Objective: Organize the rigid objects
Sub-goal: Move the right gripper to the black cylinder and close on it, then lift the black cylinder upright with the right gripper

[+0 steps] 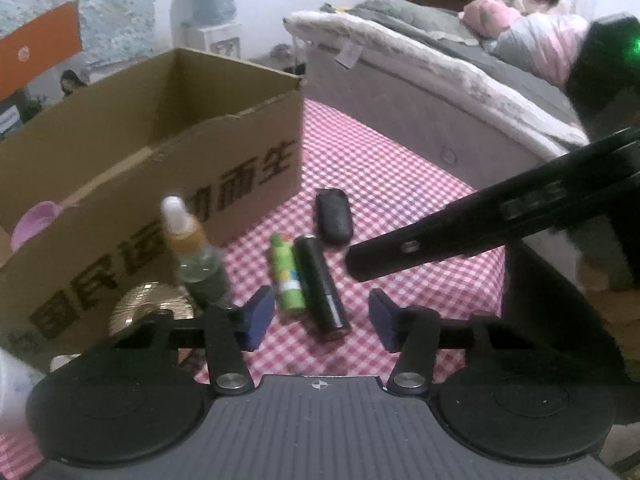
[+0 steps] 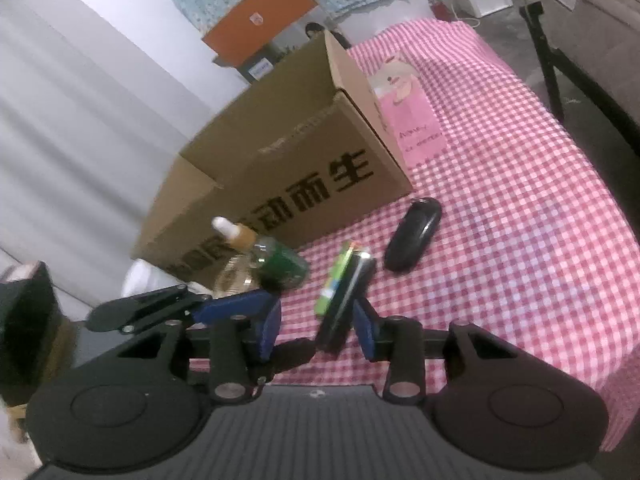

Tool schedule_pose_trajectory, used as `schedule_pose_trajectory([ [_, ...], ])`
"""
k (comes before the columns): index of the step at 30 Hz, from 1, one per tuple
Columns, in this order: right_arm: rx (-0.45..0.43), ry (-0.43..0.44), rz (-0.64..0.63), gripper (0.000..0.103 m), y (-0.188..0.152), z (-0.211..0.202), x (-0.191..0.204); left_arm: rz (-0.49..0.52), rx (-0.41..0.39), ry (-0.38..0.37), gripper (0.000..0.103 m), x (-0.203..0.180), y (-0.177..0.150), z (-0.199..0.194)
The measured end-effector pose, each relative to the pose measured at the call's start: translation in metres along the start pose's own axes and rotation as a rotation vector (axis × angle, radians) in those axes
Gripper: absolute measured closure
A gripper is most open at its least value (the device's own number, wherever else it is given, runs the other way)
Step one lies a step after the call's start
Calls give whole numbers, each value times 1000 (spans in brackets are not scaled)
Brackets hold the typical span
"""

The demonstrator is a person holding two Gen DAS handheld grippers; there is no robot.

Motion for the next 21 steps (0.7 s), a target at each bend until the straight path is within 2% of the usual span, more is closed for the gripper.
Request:
schedule_pose_trajectory([
  [7, 46, -23, -10, 68, 0, 30, -12, 24, 63, -14, 72, -9, -3, 20],
  [16, 72, -38, -5, 68, 4, 49, -19, 12, 128, -5, 74, -5, -4, 38],
  [21, 75, -35, -18, 69, 10, 58, -16, 6, 122, 3, 74, -1, 0, 42],
])
Point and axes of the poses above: each gripper's, at about its wrist camera, not at the fingertips, and z roughly the way its jaws point, x to its left, y to its top, the point moved 6 cm from there along z, roughly the way its jaws point, and after that the axes turned 8 degrees about y, right-handed, at the moved point
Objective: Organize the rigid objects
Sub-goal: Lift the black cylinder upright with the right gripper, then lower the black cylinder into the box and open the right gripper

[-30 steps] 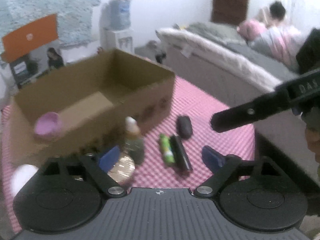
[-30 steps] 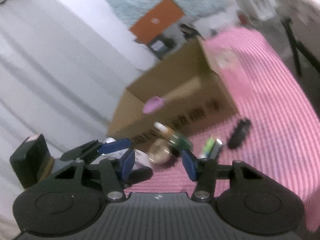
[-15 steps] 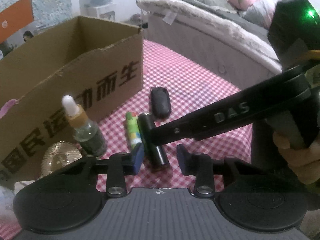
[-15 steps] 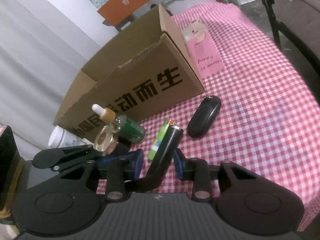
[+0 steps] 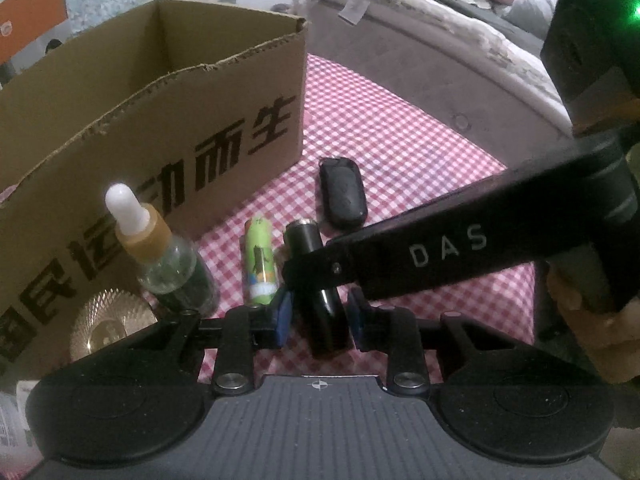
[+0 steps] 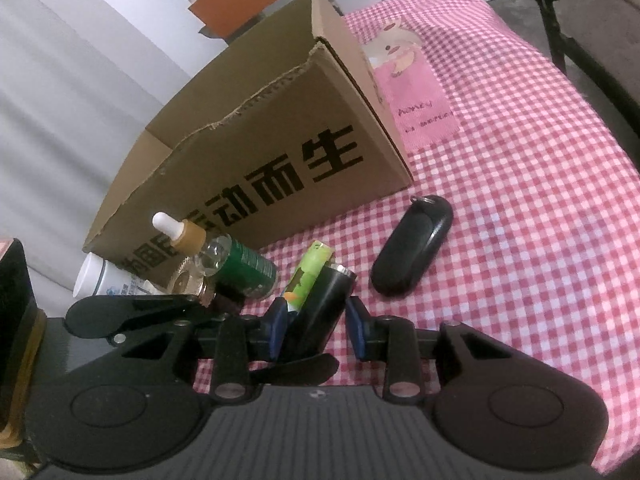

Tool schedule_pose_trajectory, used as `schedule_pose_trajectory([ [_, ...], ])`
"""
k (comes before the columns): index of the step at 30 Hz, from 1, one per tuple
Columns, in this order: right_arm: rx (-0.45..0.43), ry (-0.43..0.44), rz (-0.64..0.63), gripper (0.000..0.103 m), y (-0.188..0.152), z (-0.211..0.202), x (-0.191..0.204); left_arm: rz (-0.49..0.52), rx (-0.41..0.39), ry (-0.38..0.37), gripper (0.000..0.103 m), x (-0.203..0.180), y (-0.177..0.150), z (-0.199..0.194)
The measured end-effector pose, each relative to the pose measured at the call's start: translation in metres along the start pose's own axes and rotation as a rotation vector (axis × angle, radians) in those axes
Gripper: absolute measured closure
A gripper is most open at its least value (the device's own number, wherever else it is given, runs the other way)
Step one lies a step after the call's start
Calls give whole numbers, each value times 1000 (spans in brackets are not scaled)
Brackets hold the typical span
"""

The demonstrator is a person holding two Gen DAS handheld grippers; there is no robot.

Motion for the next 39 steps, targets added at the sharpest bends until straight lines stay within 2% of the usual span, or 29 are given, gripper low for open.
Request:
schedule_pose_trajectory([
  [5, -4, -5, -5, 74, 7, 4, 2, -12, -14, -3, 77, 5, 4, 2],
  [13, -19, -5, -8, 74, 10, 3, 6, -27, -48, -10, 78, 7, 4, -11],
  [18, -55, -7, -33, 74, 9, -18, 27, -29, -111, -7, 79, 8, 10, -37],
  [23, -113, -3, -97, 74, 19, -43, 61, -33, -212, 14, 79, 15, 22, -77],
  [28, -168, 25, -198, 74, 44, -60, 104, -48, -303, 60, 79, 35, 39, -116],
  [32, -178, 63, -266, 74, 70, -60, 135, -83, -336, 97, 79, 60, 55, -134],
  [36, -139, 105, -318, 74, 103, -40, 159, -128, -322, 131, 79, 90, 71, -136],
  [39, -72, 131, -308, 74, 128, -12, 166, -173, -266, 140, 79, 118, 82, -120],
])
Point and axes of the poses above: each gripper's, at about its wrist camera, not at the fingertips, and z roughly the way its jaws point, x to its left, y to its top, the point moved 6 cm from there along z, roughly the way its jaws point, and after that the axes turned 8 degrees about y, right-handed, at the moved point
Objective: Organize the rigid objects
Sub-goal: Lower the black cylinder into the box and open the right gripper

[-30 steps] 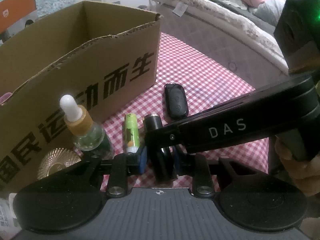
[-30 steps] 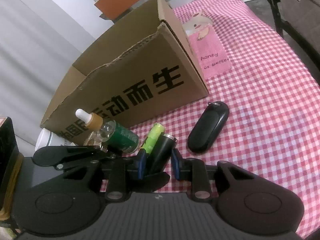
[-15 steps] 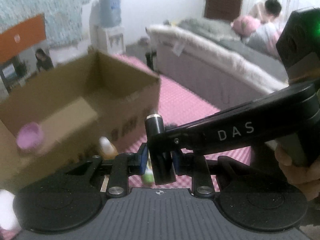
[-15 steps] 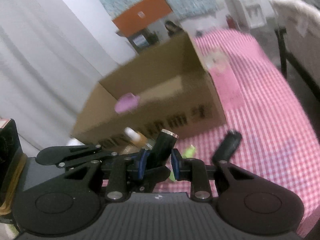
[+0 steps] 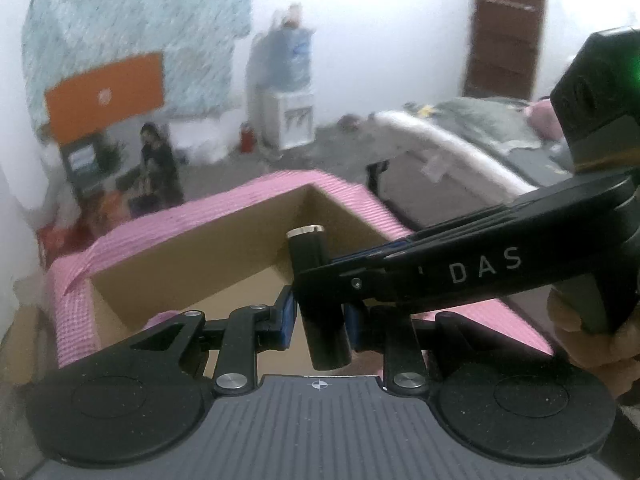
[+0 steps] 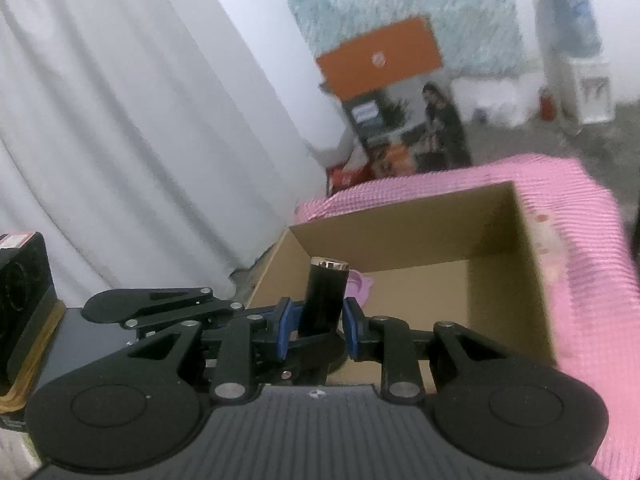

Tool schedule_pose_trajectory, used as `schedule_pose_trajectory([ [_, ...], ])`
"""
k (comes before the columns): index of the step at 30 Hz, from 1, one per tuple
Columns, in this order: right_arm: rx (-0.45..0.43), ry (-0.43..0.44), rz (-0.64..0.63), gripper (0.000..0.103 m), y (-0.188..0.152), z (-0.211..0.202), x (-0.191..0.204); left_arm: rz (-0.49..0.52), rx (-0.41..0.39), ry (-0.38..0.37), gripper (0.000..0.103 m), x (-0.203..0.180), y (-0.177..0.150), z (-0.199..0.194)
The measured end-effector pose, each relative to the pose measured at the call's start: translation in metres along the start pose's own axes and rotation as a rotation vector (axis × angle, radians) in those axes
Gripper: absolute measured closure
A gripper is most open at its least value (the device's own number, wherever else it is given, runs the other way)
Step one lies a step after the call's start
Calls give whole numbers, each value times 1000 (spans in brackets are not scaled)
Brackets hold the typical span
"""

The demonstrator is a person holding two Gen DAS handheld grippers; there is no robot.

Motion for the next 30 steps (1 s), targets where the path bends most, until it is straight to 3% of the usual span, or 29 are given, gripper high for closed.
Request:
schedule_pose_trajectory([
  [10, 246, 53, 180, 74, 38, 123, -68, -113, 300, 35, 79, 66, 3, 113],
  [16, 336, 53, 240, 75, 36, 174, -100, -124, 396, 103, 78, 86, -6, 154],
  [23, 351, 61, 256, 74, 41, 186, -107, -159, 401, 100, 76, 93, -5, 152],
  [30, 301, 45, 243, 73, 47, 163, -100, -130, 332, 107, 62, 80, 4, 123],
])
Point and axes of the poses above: each gripper's, at about its wrist camera, not at the fingertips, and z roughly the way its jaws point, x to its left, y to its top, the point moved 6 cm from there along z, roughly the way its jaws point, and after that the axes turned 8 degrees about y, right-handed, at the moved point
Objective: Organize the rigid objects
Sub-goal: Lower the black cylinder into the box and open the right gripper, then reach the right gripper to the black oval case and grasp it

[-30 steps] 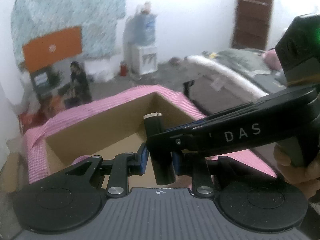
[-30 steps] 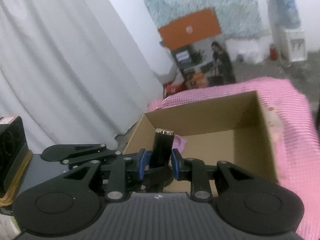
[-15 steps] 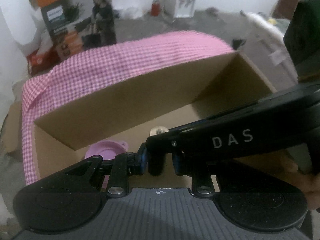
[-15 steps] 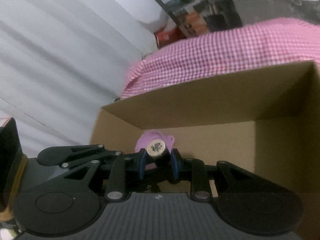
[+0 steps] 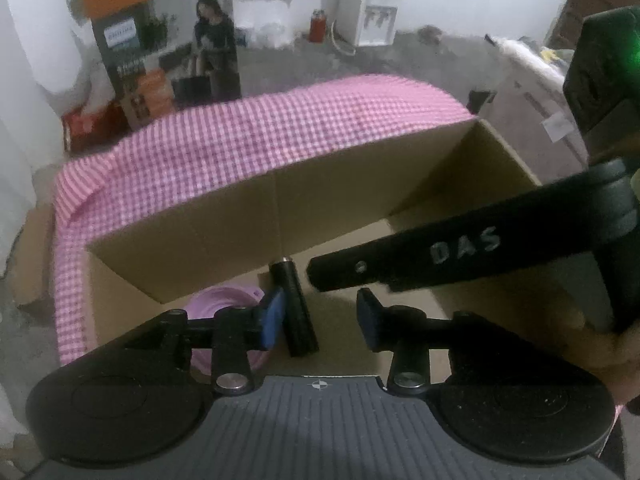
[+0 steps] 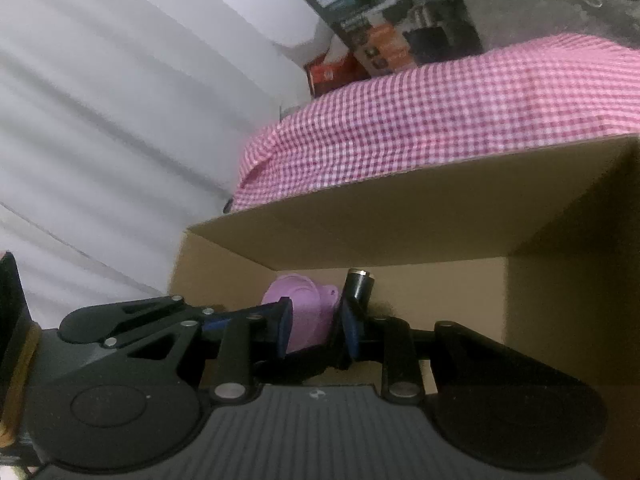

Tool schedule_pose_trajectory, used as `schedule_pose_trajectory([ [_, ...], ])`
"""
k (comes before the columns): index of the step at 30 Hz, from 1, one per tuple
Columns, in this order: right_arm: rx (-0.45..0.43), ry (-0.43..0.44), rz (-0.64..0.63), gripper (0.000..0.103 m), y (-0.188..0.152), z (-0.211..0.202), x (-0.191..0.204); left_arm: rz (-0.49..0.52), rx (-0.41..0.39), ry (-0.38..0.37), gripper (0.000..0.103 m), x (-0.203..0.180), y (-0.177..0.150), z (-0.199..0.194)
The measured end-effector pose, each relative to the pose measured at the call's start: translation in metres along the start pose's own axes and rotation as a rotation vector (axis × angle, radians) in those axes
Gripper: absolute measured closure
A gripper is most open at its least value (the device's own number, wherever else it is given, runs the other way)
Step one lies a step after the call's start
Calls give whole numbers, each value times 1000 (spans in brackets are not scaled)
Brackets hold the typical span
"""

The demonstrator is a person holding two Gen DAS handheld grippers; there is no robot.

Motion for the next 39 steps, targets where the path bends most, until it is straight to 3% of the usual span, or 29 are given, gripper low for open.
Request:
schedule_pose_trajectory([
  [7, -133, 40, -38, 73, -23, -78, 32, 44, -125, -28, 42, -15, -12, -57],
  [13, -265, 64, -91, 71, -77, -166, 57, 127, -210, -91, 34, -43, -40, -98],
  [15, -301, 46, -88, 66, -99, -186, 56, 159, -236, -114, 33, -56, -52, -108],
  [17, -332, 26, -80, 51, -121, -204, 51, 182, -256, -137, 33, -69, -63, -117],
  [21, -404, -12, -16, 51, -169, -235, 27, 250, -290, -211, 33, -101, -86, -129],
  [28, -431, -54, 146, 50, -228, -242, -35, 362, -270, -283, 34, -169, -123, -102],
  [33, -392, -71, 224, 50, -237, -221, -73, 417, -234, -210, 40, -203, -134, -64],
  [39, -361, -82, 241, 52, -232, -205, -99, 414, -194, -163, 48, -213, -132, -39],
])
Point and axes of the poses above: each gripper's, at about its wrist camera, not at the fingertips, and z roughly the way its jaws point, x to its left, y to its top, the point moved 6 cm from there along z, roughly the way its jaws point, and after that the axes turned 8 degrees about y, right-handed, at the moved point
